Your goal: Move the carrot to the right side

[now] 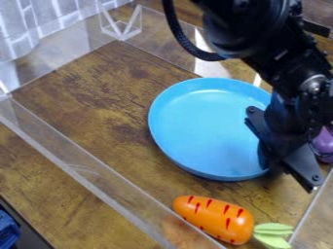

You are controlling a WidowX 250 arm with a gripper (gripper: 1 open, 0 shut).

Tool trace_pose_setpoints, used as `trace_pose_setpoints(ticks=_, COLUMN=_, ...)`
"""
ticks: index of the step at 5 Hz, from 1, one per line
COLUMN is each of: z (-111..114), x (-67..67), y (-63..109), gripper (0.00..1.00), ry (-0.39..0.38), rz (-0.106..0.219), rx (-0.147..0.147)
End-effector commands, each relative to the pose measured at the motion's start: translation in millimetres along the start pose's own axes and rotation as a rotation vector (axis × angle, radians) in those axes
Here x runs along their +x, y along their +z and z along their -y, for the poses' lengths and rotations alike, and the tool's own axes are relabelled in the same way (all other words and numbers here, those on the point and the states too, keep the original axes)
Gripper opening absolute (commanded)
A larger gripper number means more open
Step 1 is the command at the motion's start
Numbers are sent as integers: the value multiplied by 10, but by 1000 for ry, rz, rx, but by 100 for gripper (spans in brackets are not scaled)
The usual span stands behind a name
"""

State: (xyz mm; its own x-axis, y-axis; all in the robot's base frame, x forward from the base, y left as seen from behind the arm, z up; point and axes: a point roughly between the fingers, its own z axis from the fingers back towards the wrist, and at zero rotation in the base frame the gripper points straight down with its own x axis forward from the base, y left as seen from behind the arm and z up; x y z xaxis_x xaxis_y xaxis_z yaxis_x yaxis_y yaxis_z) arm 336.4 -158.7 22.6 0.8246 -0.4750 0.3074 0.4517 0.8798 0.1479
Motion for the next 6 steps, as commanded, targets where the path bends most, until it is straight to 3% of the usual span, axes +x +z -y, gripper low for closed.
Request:
trace_pose_setpoints(ticks=1, z=50, x=-71, y=-15, gripper=0, ry=-69, rz=3, rx=-28)
trace_pose_setpoints(ticks=2, z=37, x=-93, y=-48, gripper=0, ry=-122, rz=13, rx=-46)
trace_pose_setpoints(ticks=4, z=-156, x=-96, y=-122, gripper=0, ry=-63, rz=8, rx=-31)
trace_pose_setpoints(ticks=6, z=29, x=-188, y=-112, gripper=0, ry=-64, rz=10, rx=-35)
